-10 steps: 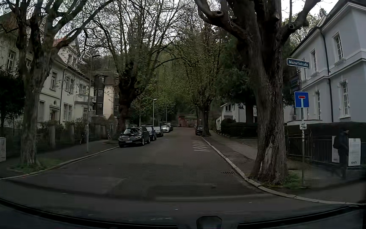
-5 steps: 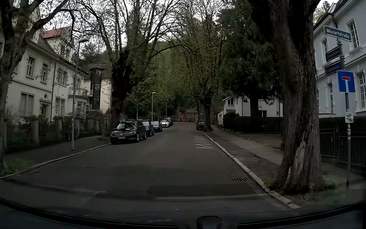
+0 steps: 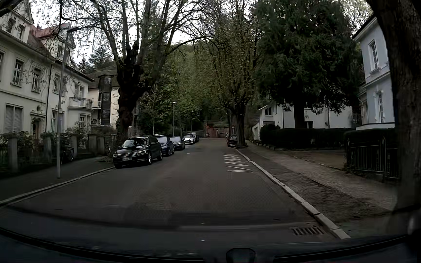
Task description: Follow the waypoints while adhering to traffic rules and regulations
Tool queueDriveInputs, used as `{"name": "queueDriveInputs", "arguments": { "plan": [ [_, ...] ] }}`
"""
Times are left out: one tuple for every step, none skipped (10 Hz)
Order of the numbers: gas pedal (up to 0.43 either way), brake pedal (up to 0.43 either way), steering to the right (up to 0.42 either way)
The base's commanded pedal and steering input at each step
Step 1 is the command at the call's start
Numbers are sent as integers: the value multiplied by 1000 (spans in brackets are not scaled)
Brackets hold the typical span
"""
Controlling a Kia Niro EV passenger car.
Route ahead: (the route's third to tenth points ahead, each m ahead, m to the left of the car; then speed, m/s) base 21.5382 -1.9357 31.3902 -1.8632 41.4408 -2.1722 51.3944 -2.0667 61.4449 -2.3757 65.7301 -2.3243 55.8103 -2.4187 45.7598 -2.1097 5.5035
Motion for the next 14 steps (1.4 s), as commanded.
{"name": "queueDriveInputs", "arguments": {
  "plan": [
    [260,0,-6],
    [248,0,-6],
    [248,0,-5],
    [248,0,-5],
    [240,0,-6],
    [220,0,-6],
    [220,0,-6],
    [220,0,-4],
    [220,0,0],
    [220,0,0],
    [209,0,-2],
    [209,0,-4],
    [209,0,-4],
    [209,0,-4]
  ]
}}
